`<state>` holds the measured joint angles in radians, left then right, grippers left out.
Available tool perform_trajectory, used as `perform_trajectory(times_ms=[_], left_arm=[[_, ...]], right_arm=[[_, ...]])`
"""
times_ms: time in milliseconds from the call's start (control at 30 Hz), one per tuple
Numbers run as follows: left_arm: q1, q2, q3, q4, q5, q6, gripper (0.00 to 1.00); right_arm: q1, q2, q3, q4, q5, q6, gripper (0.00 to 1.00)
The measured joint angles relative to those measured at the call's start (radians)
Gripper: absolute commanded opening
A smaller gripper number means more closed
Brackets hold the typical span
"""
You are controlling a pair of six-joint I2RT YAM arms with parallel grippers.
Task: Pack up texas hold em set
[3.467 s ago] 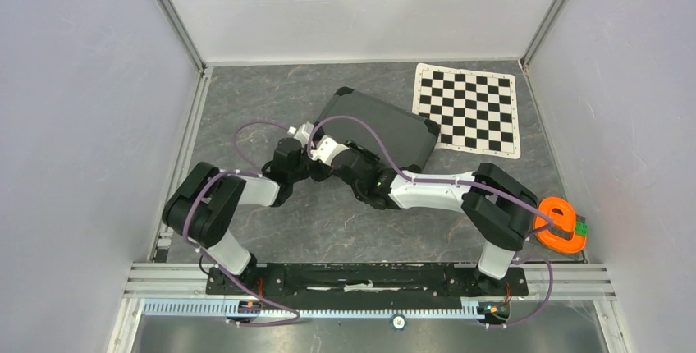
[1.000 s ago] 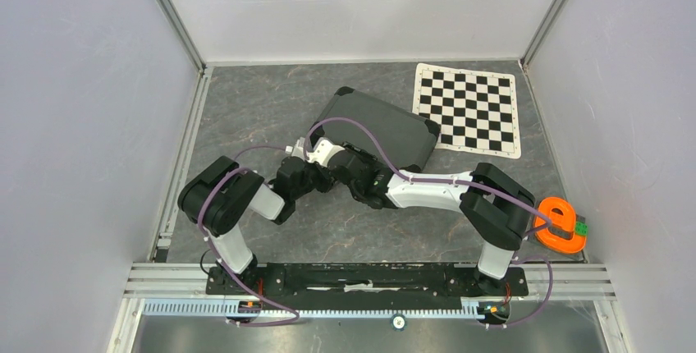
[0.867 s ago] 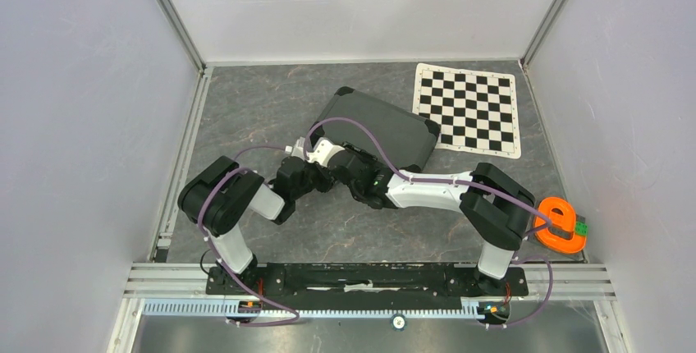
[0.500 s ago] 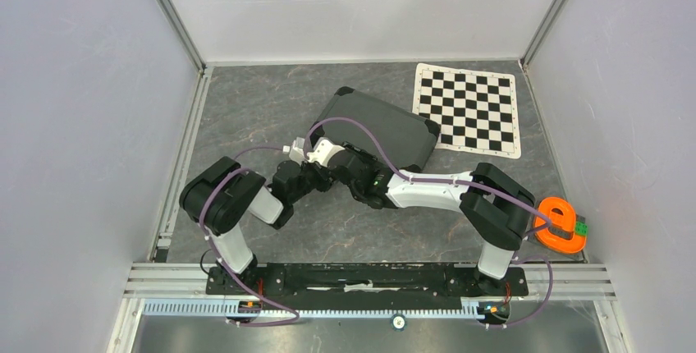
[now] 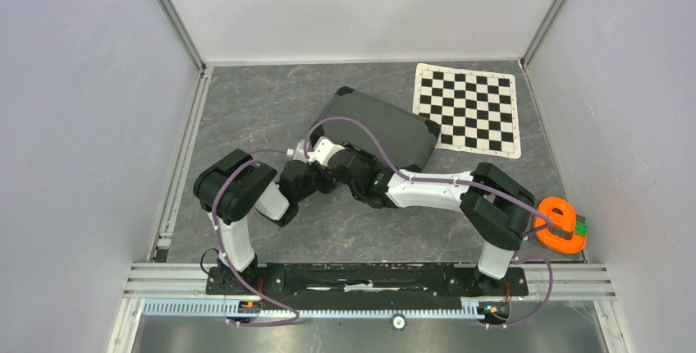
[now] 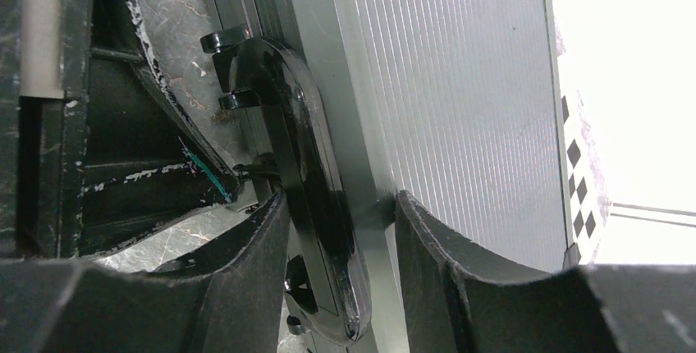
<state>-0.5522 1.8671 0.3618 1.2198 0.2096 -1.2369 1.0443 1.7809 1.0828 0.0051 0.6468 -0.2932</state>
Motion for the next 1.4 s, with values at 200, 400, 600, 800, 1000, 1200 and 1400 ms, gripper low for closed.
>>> perform_trajectory(times_ms=[200, 400, 600, 800, 1000, 1200, 1400], left_arm=[[-0.001, -0.016, 0.042, -0.092, 0.002, 0.004, 0.02], [-0.007, -0.043, 0.076, -0.193, 0.025, 0.016, 0.02], [-0.011, -0.085, 0.109, -0.315, 0.032, 0.053, 0.02], [-0.012, -0.127, 0.152, -0.455, 0.032, 0.103, 0.02], [-0.021, -0.142, 0.226, -0.613, 0.06, 0.19, 0.02], [-0.03, -0.168, 0.304, -0.795, 0.049, 0.304, 0.02], [-0.053, -0.208, 0.36, -0.94, -0.024, 0.431, 0.02]], right_arm=[[-0.002, 0.002, 0.009, -0.016, -0.005, 0.0, 0.33], [-0.004, 0.005, 0.021, -0.037, -0.011, 0.004, 0.33], [-0.024, -0.016, 0.022, -0.056, -0.072, 0.02, 0.33], [-0.108, -0.097, 0.003, -0.084, -0.293, 0.092, 0.36], [-0.17, -0.129, 0.002, -0.108, -0.447, 0.139, 0.36], [-0.215, -0.217, -0.057, -0.113, -0.538, 0.2, 0.35], [-0.272, -0.336, -0.104, -0.126, -0.556, 0.249, 0.33]])
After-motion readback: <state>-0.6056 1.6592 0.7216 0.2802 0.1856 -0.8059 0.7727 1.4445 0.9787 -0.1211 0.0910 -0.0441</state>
